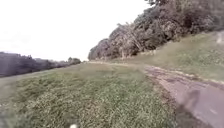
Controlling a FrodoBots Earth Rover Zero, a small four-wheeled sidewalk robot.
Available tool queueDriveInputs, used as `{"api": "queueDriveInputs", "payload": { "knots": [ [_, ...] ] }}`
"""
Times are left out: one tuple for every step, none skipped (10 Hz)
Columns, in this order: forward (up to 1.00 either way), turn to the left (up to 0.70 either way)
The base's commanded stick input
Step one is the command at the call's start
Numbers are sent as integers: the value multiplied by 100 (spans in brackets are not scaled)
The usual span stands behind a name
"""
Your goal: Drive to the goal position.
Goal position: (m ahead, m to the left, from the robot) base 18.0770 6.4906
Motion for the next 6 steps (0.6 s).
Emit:
{"api": "queueDriveInputs", "payload": {
  "knots": [
    [70, -4],
    [70, 0],
    [70, 0],
    [70, 0],
    [70, 0],
    [70, 0]
  ]
}}
